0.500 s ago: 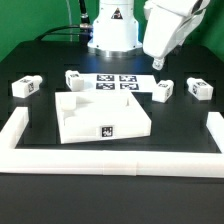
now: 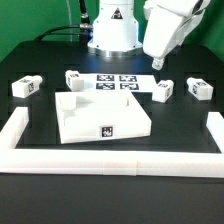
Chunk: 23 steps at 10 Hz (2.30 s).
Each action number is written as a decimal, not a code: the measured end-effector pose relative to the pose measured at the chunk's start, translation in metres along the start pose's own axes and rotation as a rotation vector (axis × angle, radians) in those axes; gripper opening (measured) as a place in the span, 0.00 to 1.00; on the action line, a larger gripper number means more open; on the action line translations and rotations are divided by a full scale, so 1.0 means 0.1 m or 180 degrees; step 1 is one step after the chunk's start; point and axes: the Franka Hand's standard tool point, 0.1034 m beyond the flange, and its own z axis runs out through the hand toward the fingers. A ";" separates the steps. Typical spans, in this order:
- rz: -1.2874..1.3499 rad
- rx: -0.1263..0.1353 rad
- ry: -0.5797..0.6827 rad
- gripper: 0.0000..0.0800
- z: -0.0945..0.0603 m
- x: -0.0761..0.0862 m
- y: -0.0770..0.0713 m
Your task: Assemble square table
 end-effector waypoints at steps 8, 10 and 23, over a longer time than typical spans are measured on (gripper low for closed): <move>-0.0634 -0.0527 0.0773 0.81 0.39 -0.97 0.25; -0.0594 -0.0530 0.0713 0.81 0.46 -0.95 0.25; -0.1747 -0.1217 0.0636 0.81 1.00 -1.10 0.38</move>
Offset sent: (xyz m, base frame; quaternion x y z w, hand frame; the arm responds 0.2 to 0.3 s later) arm -0.0302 -0.0466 -0.0032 -0.0496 0.1679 -0.0933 0.9801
